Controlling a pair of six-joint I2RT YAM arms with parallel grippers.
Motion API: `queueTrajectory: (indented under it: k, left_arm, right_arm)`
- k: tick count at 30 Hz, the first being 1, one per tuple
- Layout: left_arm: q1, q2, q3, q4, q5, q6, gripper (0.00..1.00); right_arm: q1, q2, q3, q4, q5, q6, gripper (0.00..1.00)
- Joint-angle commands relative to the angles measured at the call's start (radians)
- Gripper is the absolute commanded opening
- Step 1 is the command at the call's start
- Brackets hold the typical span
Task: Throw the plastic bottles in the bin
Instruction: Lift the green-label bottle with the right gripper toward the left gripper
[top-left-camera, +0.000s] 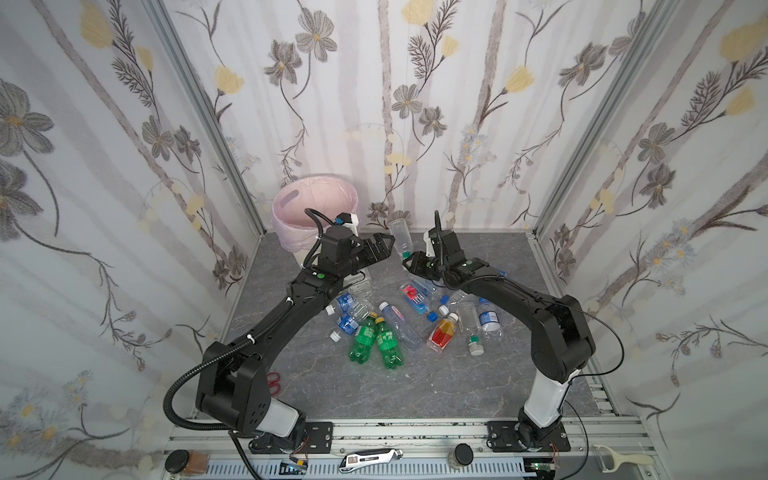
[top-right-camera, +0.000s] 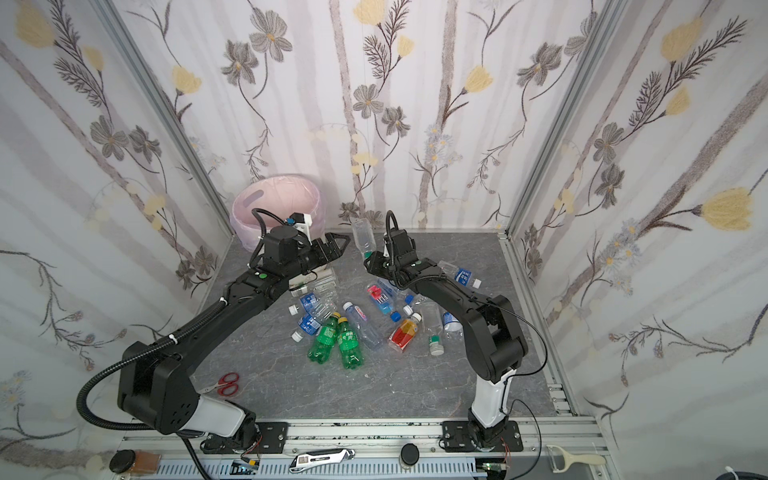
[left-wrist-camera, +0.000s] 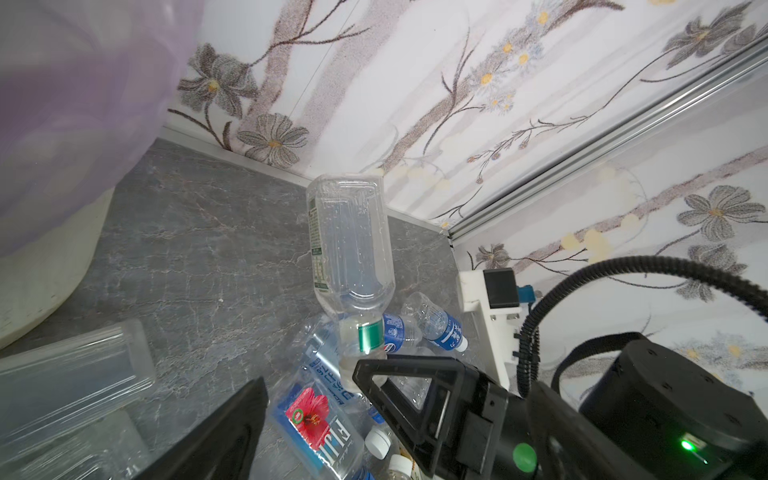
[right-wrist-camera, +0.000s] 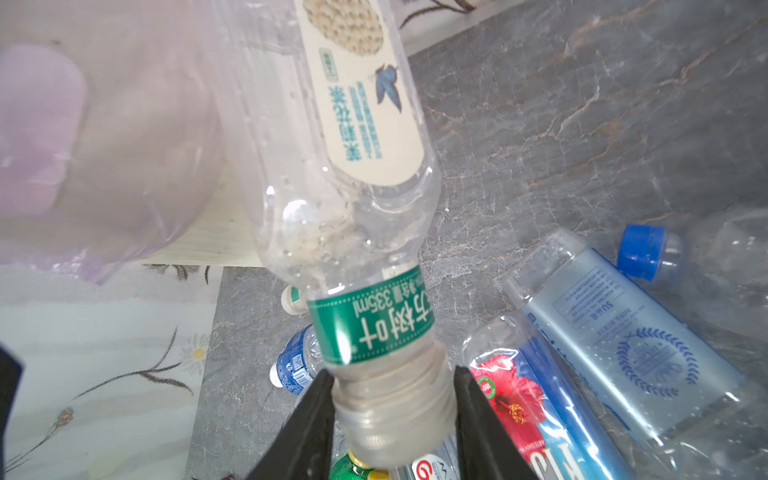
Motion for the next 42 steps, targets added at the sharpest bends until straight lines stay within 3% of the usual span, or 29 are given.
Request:
queueTrajectory:
  k: [1, 13, 25, 42]
  left_arm:
    - [-0.01, 0.047, 0.054, 0.014, -0.03, 0.029, 1.0]
    - [-0.063, 0.217, 0.252, -0.01, -0.047, 0.044, 1.0]
    - [-0.076, 0.272, 0.337, -0.01, -0.047, 0.055, 1.0]
    - [-0.123, 0.373, 0.431, -0.012, -0.1, 0.024, 0.96]
  right_arm:
    - [0.002, -0.057, -0.028, -0.006, 0.05, -0.094, 0.26]
    - [0.001, -0.175, -0.063, -0.039, 0.089, -0.209, 0.26]
    - [0.004, -0.226, -0.079, -0.048, 0.11, -0.246, 0.25]
    - [0.053, -0.314, -0.144, -0.045, 0.321, -0.301, 0.23]
